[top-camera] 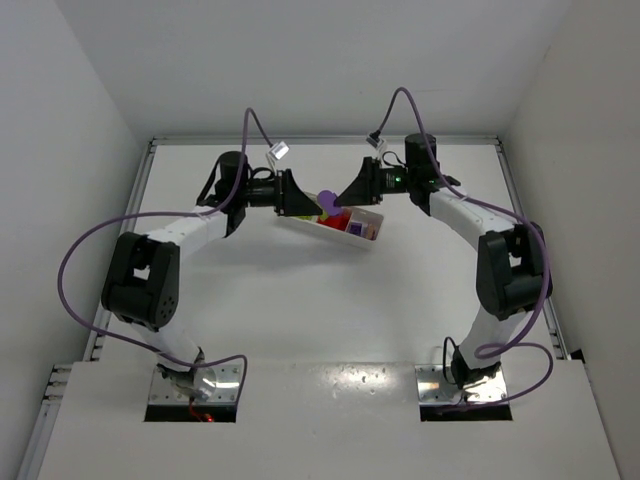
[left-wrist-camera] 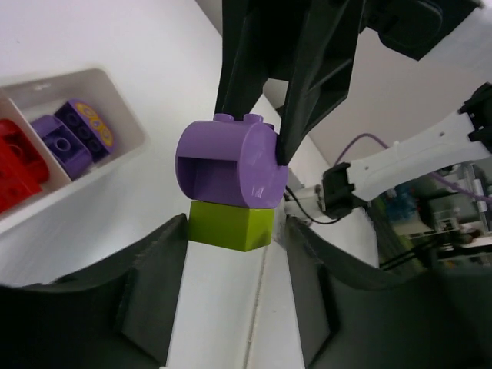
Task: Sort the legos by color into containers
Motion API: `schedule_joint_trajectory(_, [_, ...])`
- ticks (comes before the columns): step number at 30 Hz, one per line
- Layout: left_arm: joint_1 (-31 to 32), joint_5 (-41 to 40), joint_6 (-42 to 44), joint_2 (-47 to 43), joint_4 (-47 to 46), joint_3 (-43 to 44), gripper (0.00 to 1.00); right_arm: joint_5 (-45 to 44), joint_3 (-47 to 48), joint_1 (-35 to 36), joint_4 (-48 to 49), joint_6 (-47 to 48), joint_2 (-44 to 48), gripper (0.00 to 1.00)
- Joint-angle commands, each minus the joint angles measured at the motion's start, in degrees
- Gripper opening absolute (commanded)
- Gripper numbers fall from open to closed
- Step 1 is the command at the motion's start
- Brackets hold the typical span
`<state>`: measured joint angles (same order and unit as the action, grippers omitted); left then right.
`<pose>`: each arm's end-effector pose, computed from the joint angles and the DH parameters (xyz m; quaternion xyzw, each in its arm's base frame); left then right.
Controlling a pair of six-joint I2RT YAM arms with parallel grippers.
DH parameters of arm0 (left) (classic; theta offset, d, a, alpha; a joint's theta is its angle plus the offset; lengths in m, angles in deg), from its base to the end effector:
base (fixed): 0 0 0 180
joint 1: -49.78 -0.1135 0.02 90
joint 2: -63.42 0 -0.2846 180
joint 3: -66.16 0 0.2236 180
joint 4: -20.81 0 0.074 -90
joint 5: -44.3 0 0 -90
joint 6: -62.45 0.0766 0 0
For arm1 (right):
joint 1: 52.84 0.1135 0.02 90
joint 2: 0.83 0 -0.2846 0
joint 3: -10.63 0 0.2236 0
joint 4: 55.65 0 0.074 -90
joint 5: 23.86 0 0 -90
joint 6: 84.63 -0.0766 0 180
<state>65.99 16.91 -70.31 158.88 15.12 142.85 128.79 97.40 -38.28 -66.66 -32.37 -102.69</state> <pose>0.3317 -0.1673 0.3001 0.1609 0.7254 -0.6157 0.2623 0.3627 0.1645 0.2858 -0.1239 0.7653 0.5952 0.2114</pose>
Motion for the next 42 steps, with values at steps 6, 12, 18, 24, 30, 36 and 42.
schedule_joint_trajectory(6, [0.58,6.55,-1.62,2.10,-4.32,1.98,0.27,0.90,2.01,0.37,3.09,-0.67,0.00,0.00])
schedule_joint_trajectory(12, [0.58,7.18,0.13,0.69,-3.19,-0.73,0.06,0.36,2.54,-2.78,3.62,-0.67,0.00,0.00])
schedule_joint_trajectory(18, [-1.17,6.57,12.95,-1.86,11.13,-2.68,0.05,-0.69,2.01,-7.88,3.62,-0.67,1.14,0.00])
schedule_joint_trajectory(24, [-2.85,-12.38,23.24,-3.00,21.60,0.48,0.05,-3.50,-0.18,-11.93,-4.11,7.66,3.68,0.00])
schedule_joint_trajectory(30, [-1.44,-39.21,26.77,6.55,31.34,13.39,0.14,-10.96,-3.61,-11.93,-14.84,19.44,7.38,0.00])
schedule_joint_trajectory(36, [0.58,-45.65,26.85,11.85,31.98,17.80,0.20,-14.92,-5.19,-11.93,-16.59,21.39,10.28,0.00])
schedule_joint_trajectory(42, [1.72,-47.40,27.38,16.42,31.98,20.62,0.21,-17.73,-5.19,-11.93,-17.73,23.41,11.33,0.00])
